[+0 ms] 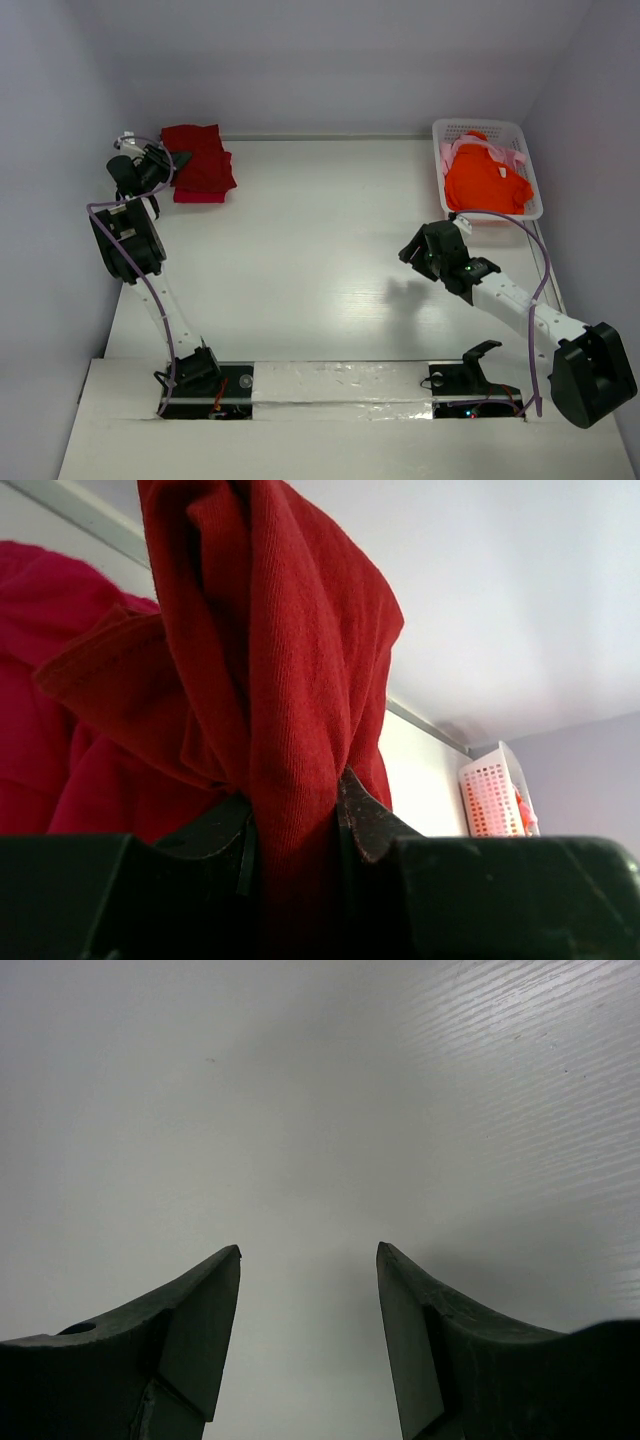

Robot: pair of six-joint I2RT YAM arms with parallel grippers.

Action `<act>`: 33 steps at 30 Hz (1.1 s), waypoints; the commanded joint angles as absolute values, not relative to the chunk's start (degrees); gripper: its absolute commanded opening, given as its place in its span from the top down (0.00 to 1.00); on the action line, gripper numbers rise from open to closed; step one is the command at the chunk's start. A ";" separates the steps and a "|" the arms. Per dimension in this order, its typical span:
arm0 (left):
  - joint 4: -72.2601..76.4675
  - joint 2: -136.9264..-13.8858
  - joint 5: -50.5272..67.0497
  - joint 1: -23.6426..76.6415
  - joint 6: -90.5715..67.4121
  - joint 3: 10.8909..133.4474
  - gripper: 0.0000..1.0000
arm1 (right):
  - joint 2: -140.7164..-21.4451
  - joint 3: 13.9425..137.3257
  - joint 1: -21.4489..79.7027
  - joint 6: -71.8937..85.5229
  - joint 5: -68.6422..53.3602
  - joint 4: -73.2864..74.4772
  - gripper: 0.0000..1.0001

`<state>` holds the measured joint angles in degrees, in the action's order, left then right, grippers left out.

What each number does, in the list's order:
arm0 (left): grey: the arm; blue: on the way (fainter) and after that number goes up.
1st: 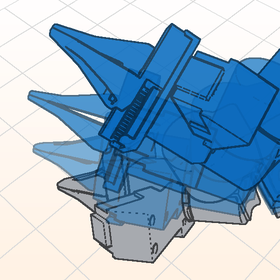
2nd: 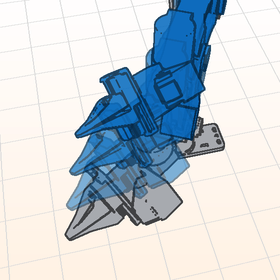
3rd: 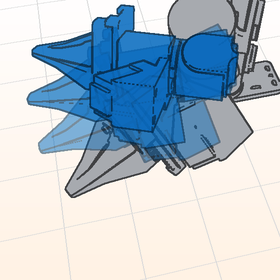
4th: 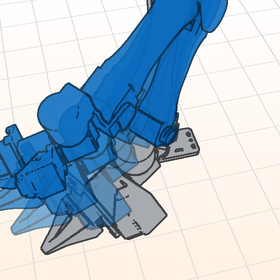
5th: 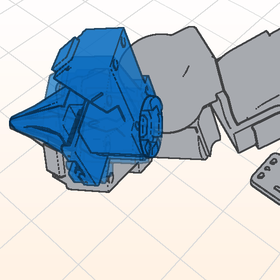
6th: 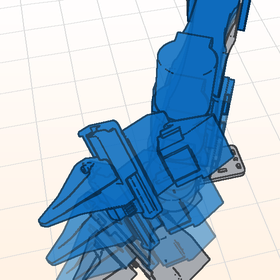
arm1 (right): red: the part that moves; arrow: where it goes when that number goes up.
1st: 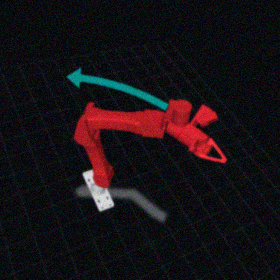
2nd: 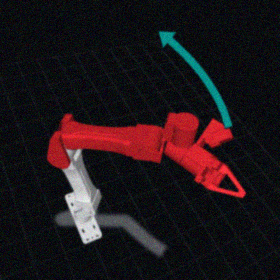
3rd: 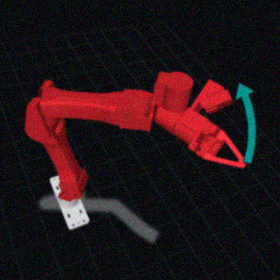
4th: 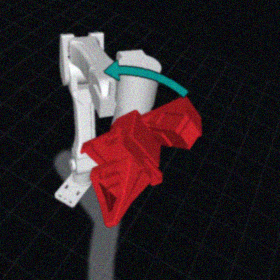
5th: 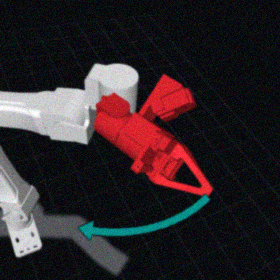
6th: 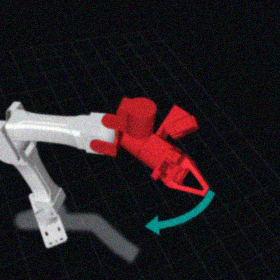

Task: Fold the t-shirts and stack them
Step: Neatly place the folded tshirt to the corner

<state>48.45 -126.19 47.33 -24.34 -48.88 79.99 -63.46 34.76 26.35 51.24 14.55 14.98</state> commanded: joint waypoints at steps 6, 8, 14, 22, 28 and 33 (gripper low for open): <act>49.66 -126.04 45.88 -25.22 -47.47 82.26 0.55 | -62.58 35.68 26.72 51.42 14.94 13.62 0.38; 48.69 -125.95 45.27 -25.22 -47.20 82.09 0.51 | -62.49 35.68 26.72 51.42 15.03 13.62 0.38; 48.25 -125.95 44.74 -25.22 -47.11 81.74 0.01 | -62.40 35.60 26.72 51.33 14.94 13.54 0.38; 49.74 -120.43 40.88 -25.22 -46.06 76.83 0.01 | -62.05 35.51 26.72 51.33 15.03 13.62 0.38; 51.23 -114.62 38.06 -25.22 -44.12 73.39 0.01 | -62.84 35.33 26.72 51.24 14.59 12.92 0.38; 53.88 -108.20 36.92 -25.22 -44.12 69.35 0.01 | -62.67 35.42 26.72 50.98 14.33 13.01 0.37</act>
